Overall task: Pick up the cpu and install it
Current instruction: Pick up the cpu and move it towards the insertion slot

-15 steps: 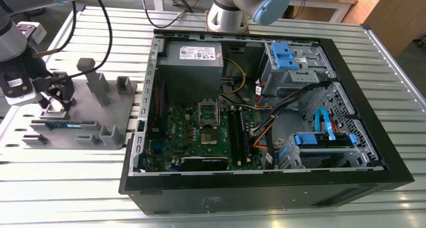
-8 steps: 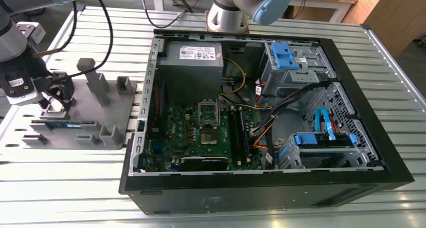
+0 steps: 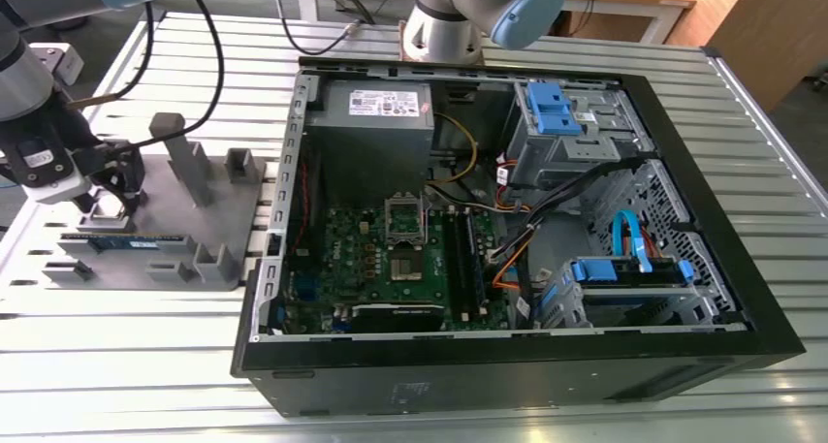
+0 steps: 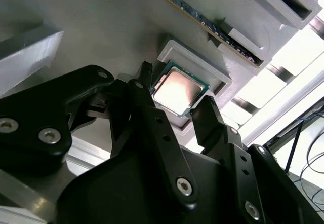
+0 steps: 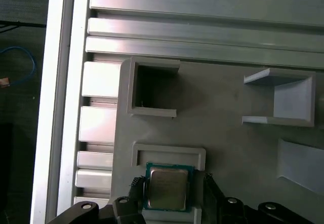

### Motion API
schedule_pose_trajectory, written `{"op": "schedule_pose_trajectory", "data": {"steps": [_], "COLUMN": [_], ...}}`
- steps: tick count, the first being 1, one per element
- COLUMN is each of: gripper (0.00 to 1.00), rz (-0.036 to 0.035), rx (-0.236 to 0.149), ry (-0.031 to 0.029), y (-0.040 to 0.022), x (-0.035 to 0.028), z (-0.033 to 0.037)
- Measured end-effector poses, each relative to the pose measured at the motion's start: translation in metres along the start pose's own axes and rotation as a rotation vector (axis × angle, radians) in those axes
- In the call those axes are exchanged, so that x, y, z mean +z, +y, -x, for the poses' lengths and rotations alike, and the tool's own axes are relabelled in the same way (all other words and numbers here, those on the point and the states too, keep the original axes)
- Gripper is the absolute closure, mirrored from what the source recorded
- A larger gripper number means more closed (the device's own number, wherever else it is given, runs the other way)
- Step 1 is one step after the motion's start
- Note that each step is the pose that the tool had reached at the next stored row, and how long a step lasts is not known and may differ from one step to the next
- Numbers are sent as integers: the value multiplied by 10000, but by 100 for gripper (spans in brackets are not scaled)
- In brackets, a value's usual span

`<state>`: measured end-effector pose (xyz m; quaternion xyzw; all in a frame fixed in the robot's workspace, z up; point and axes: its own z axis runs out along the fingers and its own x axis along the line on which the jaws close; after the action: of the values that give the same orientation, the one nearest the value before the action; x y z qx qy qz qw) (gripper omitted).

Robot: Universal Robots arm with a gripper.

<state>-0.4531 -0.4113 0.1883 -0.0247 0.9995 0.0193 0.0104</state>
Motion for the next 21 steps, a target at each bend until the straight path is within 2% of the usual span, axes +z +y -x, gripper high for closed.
{"op": "schedule_pose_trajectory", "data": {"steps": [21], "gripper": [41], "rz": [0], "rx": [-29], "ry": [2], "y": [5], "x": [41], "z": [-20]}}
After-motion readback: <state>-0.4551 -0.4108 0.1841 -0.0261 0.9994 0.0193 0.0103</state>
